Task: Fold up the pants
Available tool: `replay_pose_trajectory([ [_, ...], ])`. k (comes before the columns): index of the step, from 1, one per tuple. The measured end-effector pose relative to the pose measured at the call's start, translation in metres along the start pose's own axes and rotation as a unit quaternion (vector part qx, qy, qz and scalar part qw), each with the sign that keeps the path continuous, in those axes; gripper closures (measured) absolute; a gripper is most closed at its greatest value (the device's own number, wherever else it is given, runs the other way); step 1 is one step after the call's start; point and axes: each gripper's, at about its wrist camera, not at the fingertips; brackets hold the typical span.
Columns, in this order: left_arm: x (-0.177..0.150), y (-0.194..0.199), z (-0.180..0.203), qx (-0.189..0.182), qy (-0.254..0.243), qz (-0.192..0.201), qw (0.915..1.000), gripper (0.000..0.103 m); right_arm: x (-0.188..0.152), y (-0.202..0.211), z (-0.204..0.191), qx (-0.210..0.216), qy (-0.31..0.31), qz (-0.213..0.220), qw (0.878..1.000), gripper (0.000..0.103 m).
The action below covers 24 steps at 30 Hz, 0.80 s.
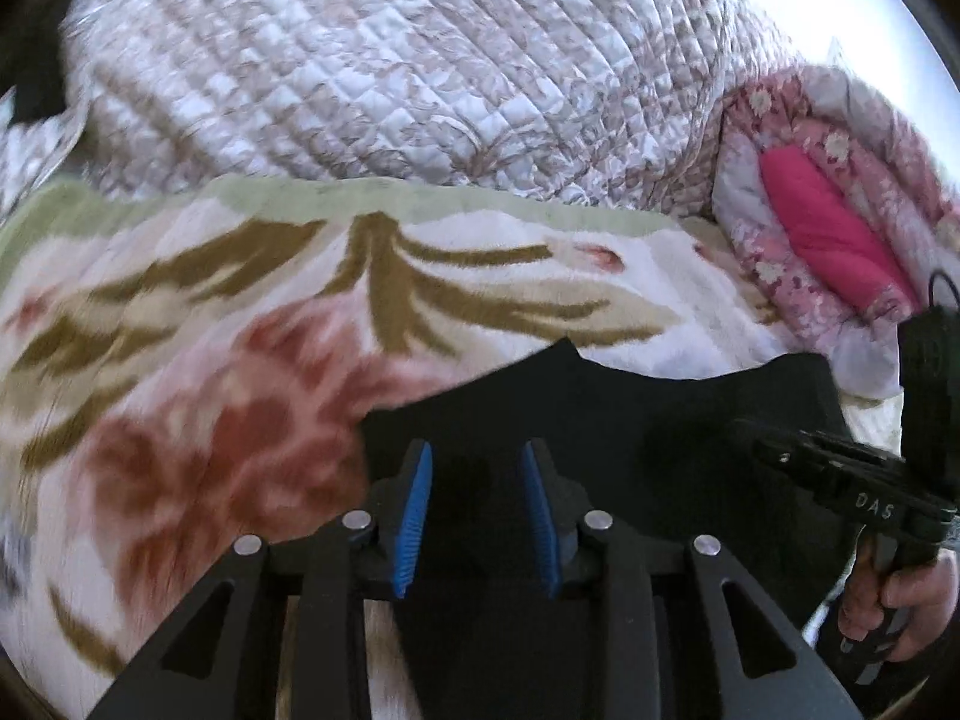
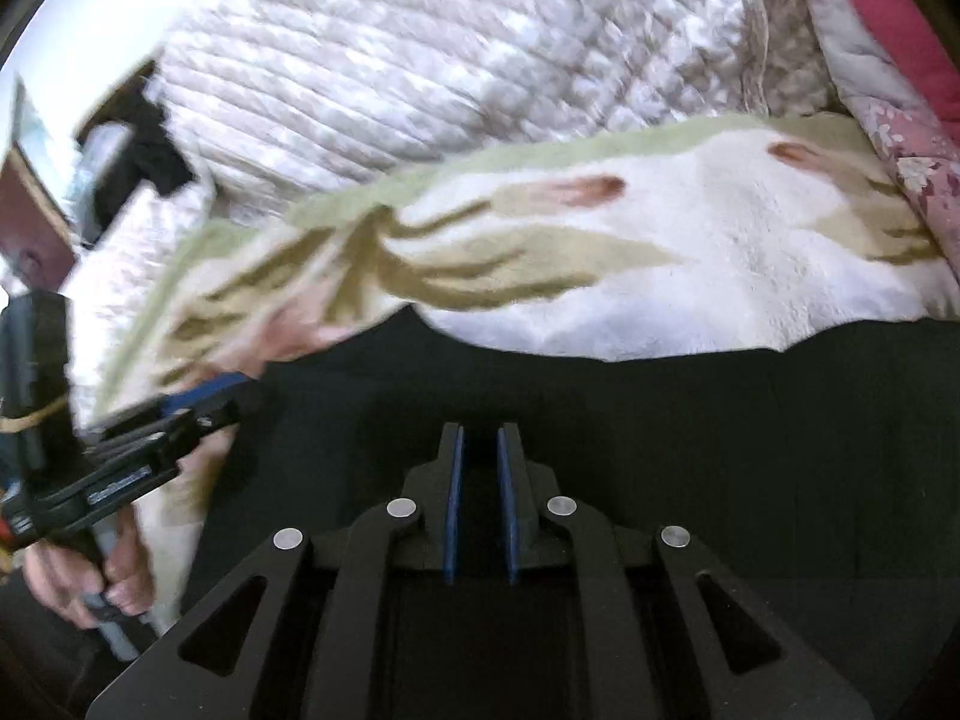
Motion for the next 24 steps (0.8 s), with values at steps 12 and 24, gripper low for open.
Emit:
replay_pose_trajectory([
  [12,-0.013,-0.004,0.014,0.028,-0.041,-0.014,0.9986,0.069,-0.035,0.051,-0.014,0.013,0.032,0.018,0.999,0.08],
  [24,-0.068,0.049,0.047,0.03,-0.054,-0.027,0.9977,0.069,-0.089,0.08,-0.043,-0.007,0.13,0.015,0.991,0.072],
])
Point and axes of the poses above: each gripper's, at about its wrist camera, not at the fingertips, and y roughly against the way its jaws point, z to its right, x to its top, and after that the axes turned 12 degrees about z, right-handed
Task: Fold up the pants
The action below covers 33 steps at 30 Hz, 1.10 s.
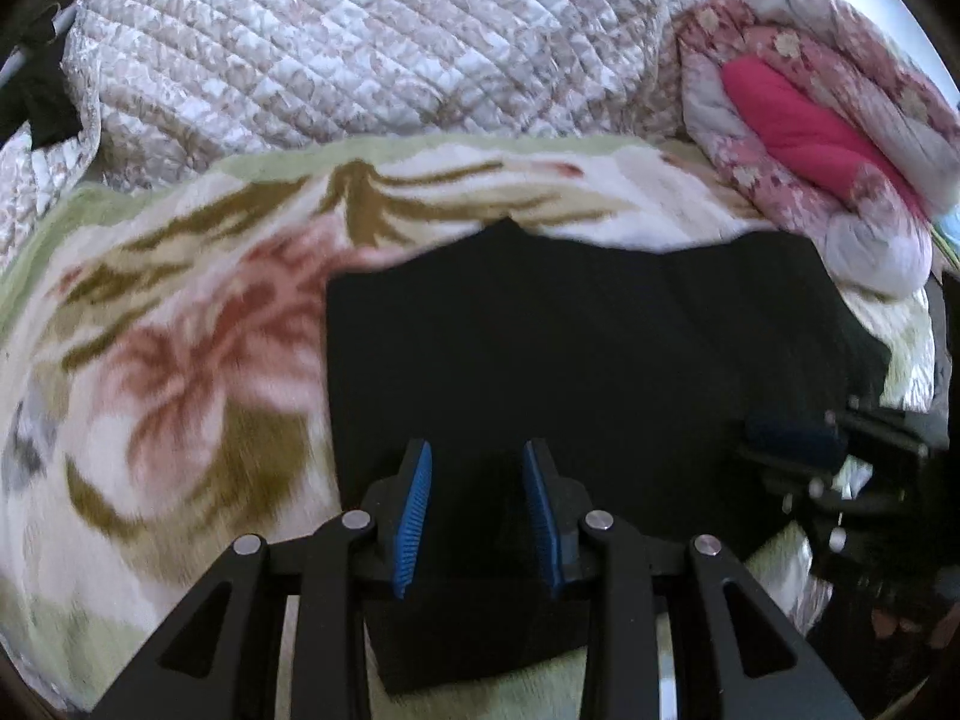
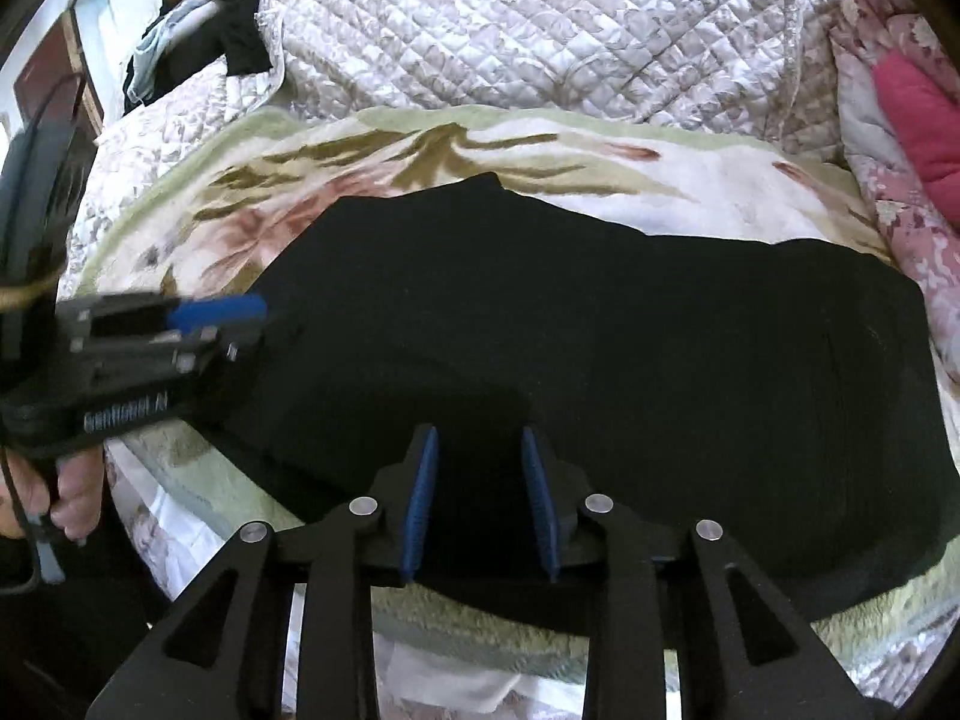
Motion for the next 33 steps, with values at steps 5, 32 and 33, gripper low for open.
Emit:
replay_pose_trajectory([
  [5,-0.014,0.012,0.005,0.006,-0.007,0.007,0.9999,0.064,-0.008,0.007,0.008,-0.017,-0.014,-0.001,1.0,0.059],
  [32,-0.032,0.036,-0.001,-0.003,0.006,0.011,0.9999,0.063,-0.019,0.026,0.018,-0.018,-0.048,-0.003,0.999,0.086],
  [33,-0.031,0.036,0.0,-0.002,0.007,0.01,0.9999,0.063,-0.017,0.027,0.02,-0.022,-0.053,-0.001,0.998,0.086],
])
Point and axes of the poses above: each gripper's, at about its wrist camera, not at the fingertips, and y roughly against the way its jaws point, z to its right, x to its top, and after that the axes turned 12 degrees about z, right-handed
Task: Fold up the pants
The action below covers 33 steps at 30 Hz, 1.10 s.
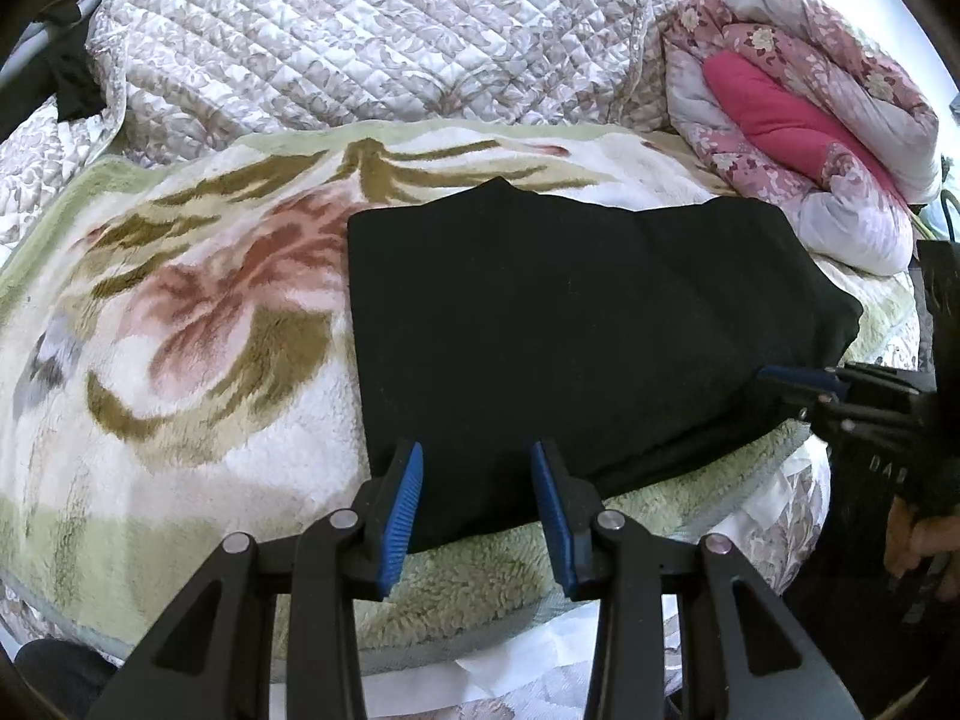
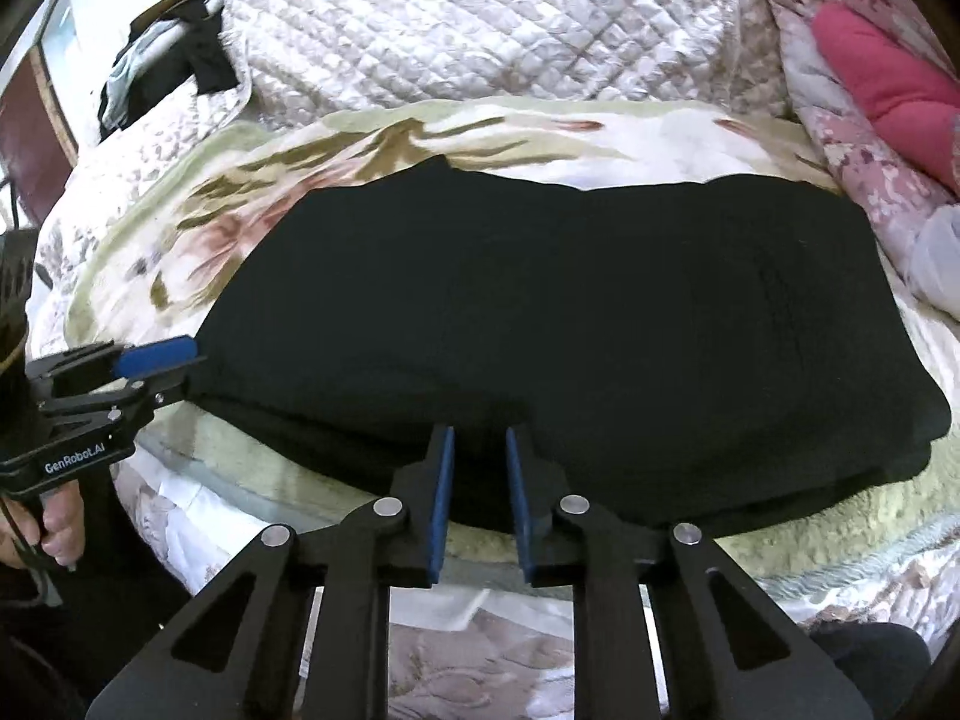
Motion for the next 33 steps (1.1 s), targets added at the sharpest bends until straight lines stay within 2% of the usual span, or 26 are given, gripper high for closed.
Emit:
replay_pose_trajectory([
  [7,0.004,0.002,-0.002,-0.005,0.01,0.002,0.9999,0.063,0.015,0.007,-0.006,0.019,0.0,0.032,0.999,0.086],
  [11,0.008,0.002,0.001,-0.01,0.009,0.006,0.9999,0.063,0.001,-0.011,-0.014,0.024,0.018,-0.015,0.999,0.086],
  [14,0.002,-0.004,0.001,-0.01,0.009,-0.011,0.9998,0.063,0.0,-0.005,-0.01,0.024,0.009,-0.009,1.0,0.086],
  [22,0.016,-0.004,0.007,-0.014,0.011,-0.003,0.9998,0.063,0.012,-0.004,-0.023,0.039,0.027,0.013,0.999,0.086],
  [25,0.021,-0.011,0.013,-0.014,0.006,-0.005,0.9999,0.063,0.007,-0.015,-0.023,0.026,0.033,-0.01,0.999,0.086],
  [30,0.029,-0.016,0.012,-0.004,0.002,-0.004,1.0,0.063,0.017,-0.006,-0.005,-0.003,0.014,0.011,1.0,0.086],
  [33,0.033,-0.02,0.005,0.008,0.004,-0.001,1.0,0.063,0.026,-0.007,-0.002,0.003,0.003,0.016,1.0,0.086],
])
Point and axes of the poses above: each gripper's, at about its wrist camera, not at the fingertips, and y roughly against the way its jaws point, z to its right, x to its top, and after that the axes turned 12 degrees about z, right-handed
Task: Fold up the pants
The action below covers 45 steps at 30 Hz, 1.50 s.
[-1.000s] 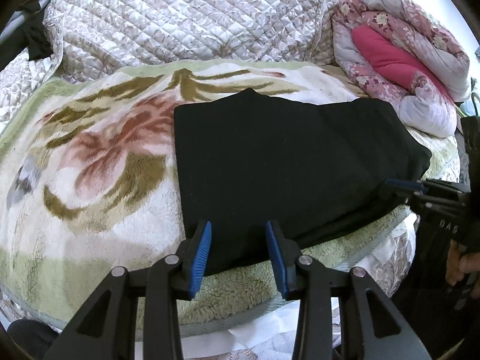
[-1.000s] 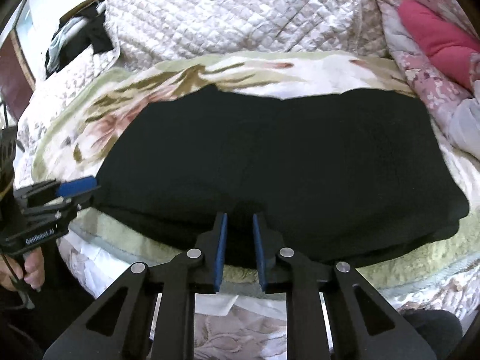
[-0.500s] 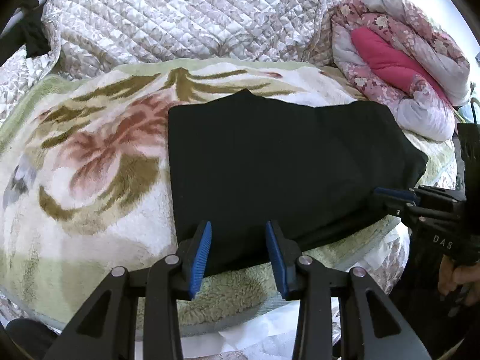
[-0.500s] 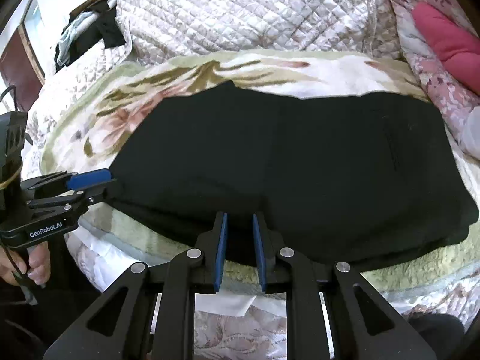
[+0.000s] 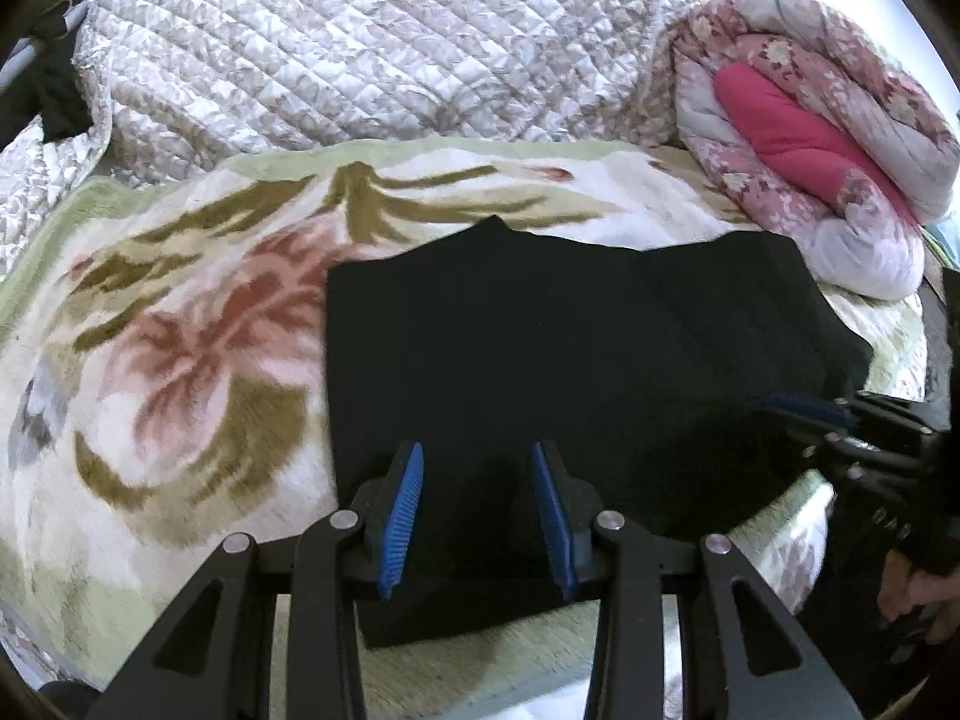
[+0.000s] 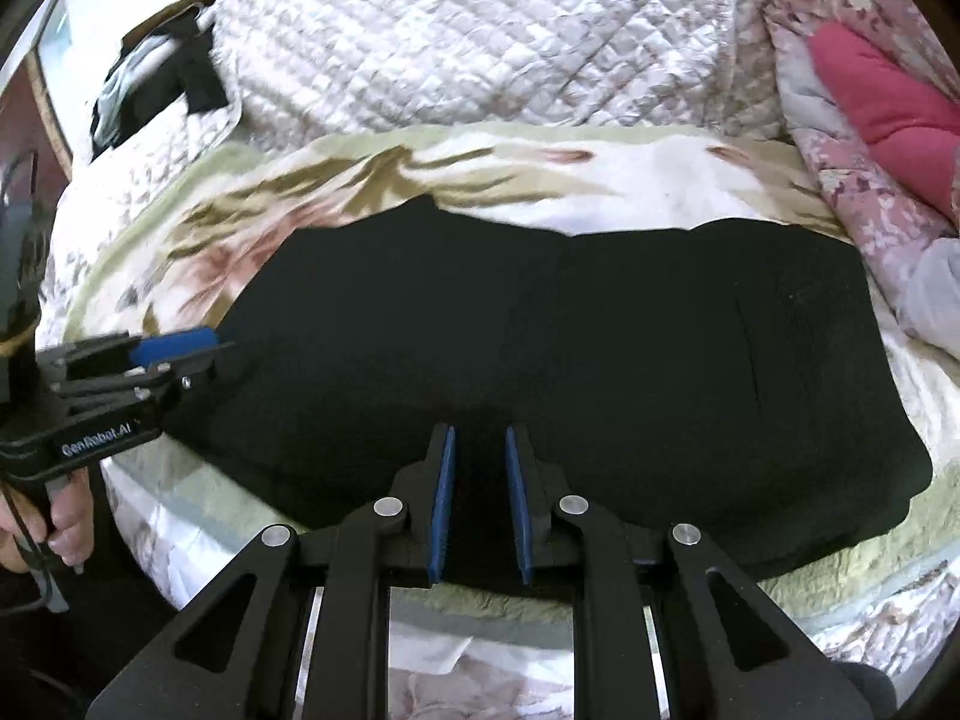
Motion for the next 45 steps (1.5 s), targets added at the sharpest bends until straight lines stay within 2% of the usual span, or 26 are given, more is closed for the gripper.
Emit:
replay_pose_trajectory([
  [6,0.0,-0.008,-0.007,0.01,0.005,-0.008,0.9999,0.063,0.016,-0.028,-0.014,0.048,0.001,-0.002,0.999,0.086],
  [9,-0.003,-0.013,-0.008,0.012,0.002,-0.017,0.9998,0.063,0.013,-0.052,-0.005,0.048,-0.021,-0.026,0.998,0.086],
  [10,-0.005,-0.014,-0.007,0.012,-0.001,-0.018,0.9998,0.063,0.014,-0.051,-0.002,0.052,-0.033,-0.017,0.998,0.086],
  [14,-0.006,-0.013,-0.006,0.01,-0.008,-0.015,0.9998,0.063,0.018,-0.043,0.007,0.022,-0.034,-0.007,0.999,0.085],
  [17,-0.007,-0.014,-0.007,0.008,-0.007,-0.013,0.9999,0.063,0.013,-0.038,0.023,0.014,-0.058,-0.013,0.998,0.085],
  [20,-0.008,-0.014,-0.008,0.007,-0.01,-0.008,0.9999,0.062,0.01,-0.022,0.039,-0.011,-0.074,-0.005,0.997,0.085],
  [24,-0.01,-0.013,-0.009,0.003,-0.008,-0.005,0.9999,0.062,0.006,0.007,0.083,-0.049,-0.137,0.01,0.989,0.083],
  [26,-0.01,-0.013,-0.008,0.006,-0.008,-0.005,0.9999,0.062,0.005,0.026,0.105,-0.065,-0.175,0.027,0.982,0.077],
  [28,-0.011,-0.013,-0.009,0.006,-0.007,-0.005,0.9999,0.062,0.004,0.049,0.127,-0.085,-0.223,0.051,0.97,0.053],
  [30,-0.011,-0.012,-0.009,0.006,-0.007,-0.005,0.9999,0.062,0.001,0.07,0.147,-0.09,-0.274,0.074,0.955,0.046],
  [35,-0.012,-0.012,-0.009,0.01,-0.007,-0.006,0.9999,0.062,-0.013,0.087,0.176,-0.129,-0.37,0.077,0.917,0.044],
  [38,-0.012,-0.011,-0.008,0.012,-0.007,-0.007,0.9999,0.062,-0.029,0.079,0.185,-0.116,-0.434,0.038,0.892,0.042],
  [42,-0.012,-0.011,-0.007,0.014,-0.007,-0.008,0.9999,0.062,-0.041,0.064,0.182,-0.088,-0.473,0.009,0.877,0.042],
  [45,-0.012,-0.011,-0.006,0.014,-0.007,-0.008,0.9999,0.062,-0.041,0.059,0.182,-0.09,-0.463,0.012,0.881,0.041],
])
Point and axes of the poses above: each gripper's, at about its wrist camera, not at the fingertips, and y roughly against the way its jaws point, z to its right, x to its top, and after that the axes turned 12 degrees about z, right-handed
